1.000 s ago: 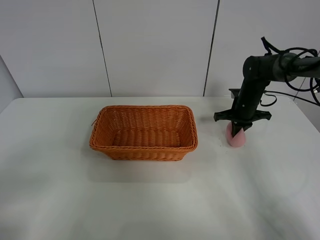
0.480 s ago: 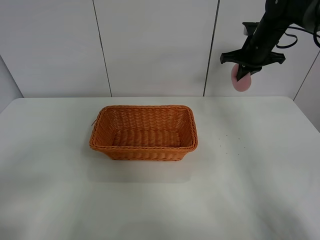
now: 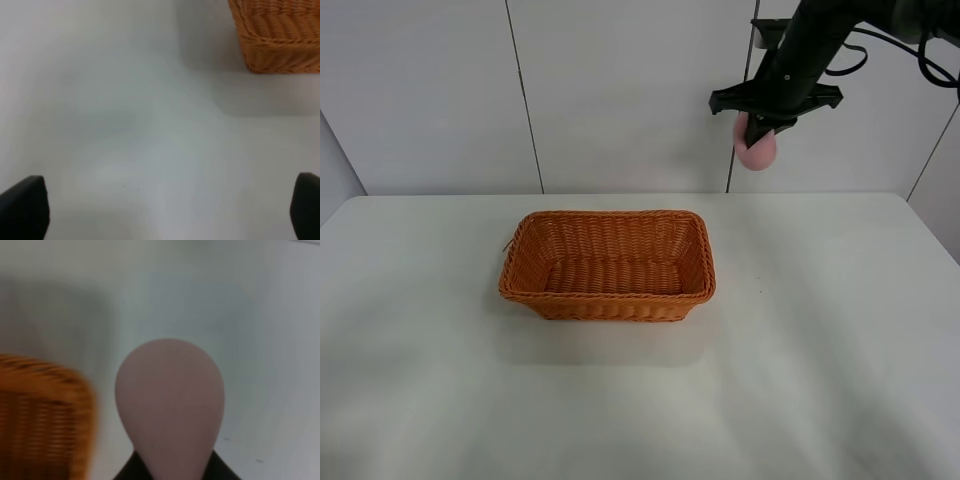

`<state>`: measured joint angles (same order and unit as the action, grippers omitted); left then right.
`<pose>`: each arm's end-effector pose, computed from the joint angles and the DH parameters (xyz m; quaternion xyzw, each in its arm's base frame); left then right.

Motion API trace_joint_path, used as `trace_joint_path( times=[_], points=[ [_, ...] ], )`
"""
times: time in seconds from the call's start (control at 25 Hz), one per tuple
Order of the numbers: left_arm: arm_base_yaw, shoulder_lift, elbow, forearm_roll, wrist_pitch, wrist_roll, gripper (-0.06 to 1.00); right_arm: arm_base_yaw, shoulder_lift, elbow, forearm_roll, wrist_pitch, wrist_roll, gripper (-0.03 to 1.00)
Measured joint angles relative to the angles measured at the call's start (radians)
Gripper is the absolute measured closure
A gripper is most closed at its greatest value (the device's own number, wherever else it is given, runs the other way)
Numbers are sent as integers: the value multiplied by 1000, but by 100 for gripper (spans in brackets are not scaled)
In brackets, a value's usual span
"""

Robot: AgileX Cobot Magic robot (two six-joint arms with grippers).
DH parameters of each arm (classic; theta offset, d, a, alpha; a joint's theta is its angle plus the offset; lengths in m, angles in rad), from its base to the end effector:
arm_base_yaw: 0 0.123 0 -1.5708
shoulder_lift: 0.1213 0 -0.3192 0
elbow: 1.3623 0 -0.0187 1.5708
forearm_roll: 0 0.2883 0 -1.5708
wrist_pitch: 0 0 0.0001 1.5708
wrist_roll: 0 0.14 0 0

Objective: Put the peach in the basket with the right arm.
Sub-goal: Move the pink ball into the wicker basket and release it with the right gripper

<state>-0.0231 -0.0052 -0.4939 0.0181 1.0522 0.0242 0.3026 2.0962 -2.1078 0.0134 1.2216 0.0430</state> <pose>0.0378 0.0013 0.2721 0.0198 0.8510 0.0093 0.5247 0.5130 0.1620 0.2986 -0.1254 0.9669 0.0447 0.2177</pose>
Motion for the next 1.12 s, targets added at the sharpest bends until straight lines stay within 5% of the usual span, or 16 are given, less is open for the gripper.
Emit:
trace_joint_path(
  times=[0.44,0.88,1.0,1.12],
  points=[
    [0,0,0,0,0,0,-4,284,63,0,4,2,0,96],
    [0,0,0,0,0,0,-4,366,284,0,4,-170,2,96],
    [0,0,0,0,0,0,-4,366,324,0,6,-176,11,85],
    [0,0,0,0,0,0,-4,366,337,0,8,-176,12,59]
  ],
)
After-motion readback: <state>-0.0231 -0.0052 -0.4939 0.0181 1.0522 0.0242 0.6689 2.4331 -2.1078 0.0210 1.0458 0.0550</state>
